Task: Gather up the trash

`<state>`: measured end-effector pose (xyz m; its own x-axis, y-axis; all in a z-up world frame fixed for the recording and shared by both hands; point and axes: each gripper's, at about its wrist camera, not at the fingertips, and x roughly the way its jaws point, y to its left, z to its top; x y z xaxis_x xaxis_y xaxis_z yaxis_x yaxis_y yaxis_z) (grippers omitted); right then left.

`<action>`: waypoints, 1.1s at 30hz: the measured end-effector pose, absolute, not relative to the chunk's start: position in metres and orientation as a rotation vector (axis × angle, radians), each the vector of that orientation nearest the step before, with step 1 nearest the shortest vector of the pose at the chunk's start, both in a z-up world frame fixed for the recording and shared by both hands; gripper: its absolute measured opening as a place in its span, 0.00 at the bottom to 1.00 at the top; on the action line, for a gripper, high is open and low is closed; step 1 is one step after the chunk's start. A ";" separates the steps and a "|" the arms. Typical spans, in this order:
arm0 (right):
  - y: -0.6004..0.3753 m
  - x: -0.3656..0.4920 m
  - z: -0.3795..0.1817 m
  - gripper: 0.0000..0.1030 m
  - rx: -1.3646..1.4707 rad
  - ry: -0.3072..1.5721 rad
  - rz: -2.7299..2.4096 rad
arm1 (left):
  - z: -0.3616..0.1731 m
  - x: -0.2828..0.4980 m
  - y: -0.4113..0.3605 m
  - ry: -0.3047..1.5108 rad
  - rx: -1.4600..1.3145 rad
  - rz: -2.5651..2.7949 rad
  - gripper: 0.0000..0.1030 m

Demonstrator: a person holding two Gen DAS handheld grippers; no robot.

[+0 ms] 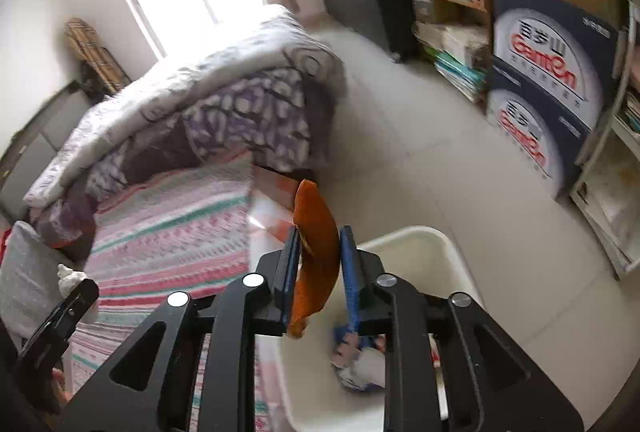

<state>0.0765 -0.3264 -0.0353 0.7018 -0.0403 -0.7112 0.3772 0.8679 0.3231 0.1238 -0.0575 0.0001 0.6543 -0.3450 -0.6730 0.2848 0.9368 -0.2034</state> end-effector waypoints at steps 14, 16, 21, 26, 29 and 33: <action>-0.377 0.045 -0.026 0.89 0.523 0.695 -0.388 | -0.033 0.101 -0.142 0.865 0.028 -0.534 0.54; -0.383 0.041 -0.027 0.93 0.535 0.694 -0.402 | -0.039 0.098 -0.155 0.875 0.045 -0.560 0.54; -0.394 0.033 -0.027 0.93 0.524 0.692 -0.443 | -0.048 0.094 -0.179 0.912 0.044 -0.646 0.59; -0.398 0.026 -0.023 0.93 0.482 0.660 -0.478 | -0.048 0.094 -0.189 0.917 0.040 -0.681 0.76; -0.399 0.022 -0.020 0.93 0.478 0.644 -0.488 | -0.047 0.094 -0.187 0.914 0.060 -0.665 0.78; -0.392 0.019 -0.013 0.93 0.434 0.621 -0.491 | -0.036 0.088 -0.175 0.867 0.097 -0.611 0.80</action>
<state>0.0191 -0.3920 -0.0127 0.7073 -0.3015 -0.6394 0.5530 0.7994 0.2348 0.0879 -0.1750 -0.0361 0.4889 -0.4639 -0.7388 0.5404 0.8259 -0.1609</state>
